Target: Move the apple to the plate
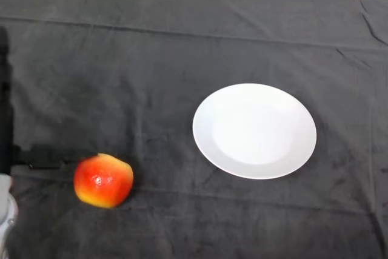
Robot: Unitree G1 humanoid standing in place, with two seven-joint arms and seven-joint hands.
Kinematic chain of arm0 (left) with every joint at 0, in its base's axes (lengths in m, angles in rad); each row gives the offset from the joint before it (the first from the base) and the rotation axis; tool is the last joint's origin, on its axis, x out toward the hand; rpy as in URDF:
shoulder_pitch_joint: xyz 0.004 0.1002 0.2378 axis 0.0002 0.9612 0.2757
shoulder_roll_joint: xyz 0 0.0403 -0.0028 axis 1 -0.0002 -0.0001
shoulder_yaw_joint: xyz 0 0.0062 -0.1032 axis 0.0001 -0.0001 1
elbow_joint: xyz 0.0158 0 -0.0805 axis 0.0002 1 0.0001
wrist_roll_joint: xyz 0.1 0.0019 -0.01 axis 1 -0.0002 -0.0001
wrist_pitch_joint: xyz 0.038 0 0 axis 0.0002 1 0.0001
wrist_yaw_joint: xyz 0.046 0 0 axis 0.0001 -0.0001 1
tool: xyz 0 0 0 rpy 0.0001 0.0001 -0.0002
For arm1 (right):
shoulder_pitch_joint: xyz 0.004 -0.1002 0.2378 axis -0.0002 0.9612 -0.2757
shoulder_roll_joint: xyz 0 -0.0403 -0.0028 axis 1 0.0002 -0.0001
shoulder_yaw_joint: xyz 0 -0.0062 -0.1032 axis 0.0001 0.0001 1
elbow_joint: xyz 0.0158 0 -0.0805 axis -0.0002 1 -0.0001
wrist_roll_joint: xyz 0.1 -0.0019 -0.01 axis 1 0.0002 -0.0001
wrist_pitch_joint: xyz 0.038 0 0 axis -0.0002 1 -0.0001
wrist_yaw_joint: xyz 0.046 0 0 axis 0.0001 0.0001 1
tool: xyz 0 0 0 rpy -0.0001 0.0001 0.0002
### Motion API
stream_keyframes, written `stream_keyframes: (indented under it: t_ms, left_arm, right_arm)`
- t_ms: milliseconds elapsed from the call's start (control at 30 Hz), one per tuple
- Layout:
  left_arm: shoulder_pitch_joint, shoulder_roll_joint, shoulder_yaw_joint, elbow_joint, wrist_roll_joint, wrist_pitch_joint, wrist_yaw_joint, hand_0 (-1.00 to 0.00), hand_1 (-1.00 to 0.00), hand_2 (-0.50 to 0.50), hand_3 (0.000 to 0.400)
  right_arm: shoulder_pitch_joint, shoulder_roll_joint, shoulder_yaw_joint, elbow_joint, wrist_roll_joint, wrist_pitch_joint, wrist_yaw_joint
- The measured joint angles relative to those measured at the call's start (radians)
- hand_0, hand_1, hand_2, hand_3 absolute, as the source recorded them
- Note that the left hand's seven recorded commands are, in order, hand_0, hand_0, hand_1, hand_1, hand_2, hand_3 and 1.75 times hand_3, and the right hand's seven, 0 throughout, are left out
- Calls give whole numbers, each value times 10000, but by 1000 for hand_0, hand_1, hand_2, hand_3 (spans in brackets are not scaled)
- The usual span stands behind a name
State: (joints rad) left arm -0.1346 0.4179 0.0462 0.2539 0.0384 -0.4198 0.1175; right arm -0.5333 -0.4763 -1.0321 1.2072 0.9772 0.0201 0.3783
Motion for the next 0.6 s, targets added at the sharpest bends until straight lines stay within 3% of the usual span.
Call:
stream_keyframes:
  t_ms: [200,600]
  left_arm:
    - [354,3,-377,-836,-148,487,-667,0,0,0,0]
    - [590,69,-804,-1017,-314,1047,-1649,0,0,0,0]
  right_arm:
    - [0,0,3,-1,0,0,-4]
    - [0,0,5,-13,0,0,-8]
